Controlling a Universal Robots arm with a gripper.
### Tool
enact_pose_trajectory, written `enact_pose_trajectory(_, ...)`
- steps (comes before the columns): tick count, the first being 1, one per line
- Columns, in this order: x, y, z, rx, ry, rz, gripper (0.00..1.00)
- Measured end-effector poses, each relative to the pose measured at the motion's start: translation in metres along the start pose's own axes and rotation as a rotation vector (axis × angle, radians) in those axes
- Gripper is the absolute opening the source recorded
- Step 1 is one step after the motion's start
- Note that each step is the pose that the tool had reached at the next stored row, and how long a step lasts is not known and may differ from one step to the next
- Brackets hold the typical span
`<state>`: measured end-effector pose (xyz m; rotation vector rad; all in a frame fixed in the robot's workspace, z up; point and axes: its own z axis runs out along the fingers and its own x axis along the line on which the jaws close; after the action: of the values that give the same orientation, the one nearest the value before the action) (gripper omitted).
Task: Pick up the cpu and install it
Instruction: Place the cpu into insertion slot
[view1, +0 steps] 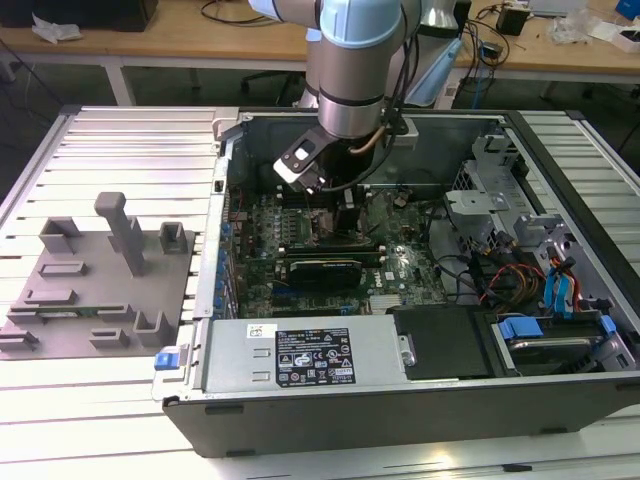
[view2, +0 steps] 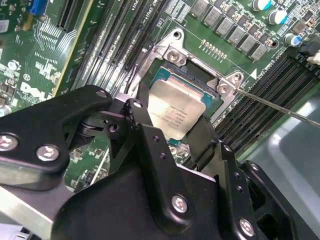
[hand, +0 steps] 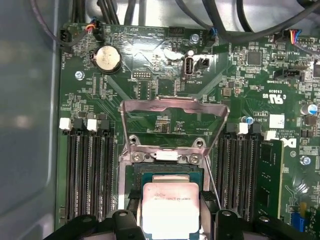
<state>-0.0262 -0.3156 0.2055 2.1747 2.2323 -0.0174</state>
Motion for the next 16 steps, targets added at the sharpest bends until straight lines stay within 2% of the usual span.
enact_pose_trajectory(4, 0.0006, -0.0001, 0.0018, 0.0004, 0.0002, 0.013, 0.55)
enact_pose_trajectory(16, 0.0047, 0.0000, 0.0065, 0.0001, 0.0002, 0.002, 0.55)
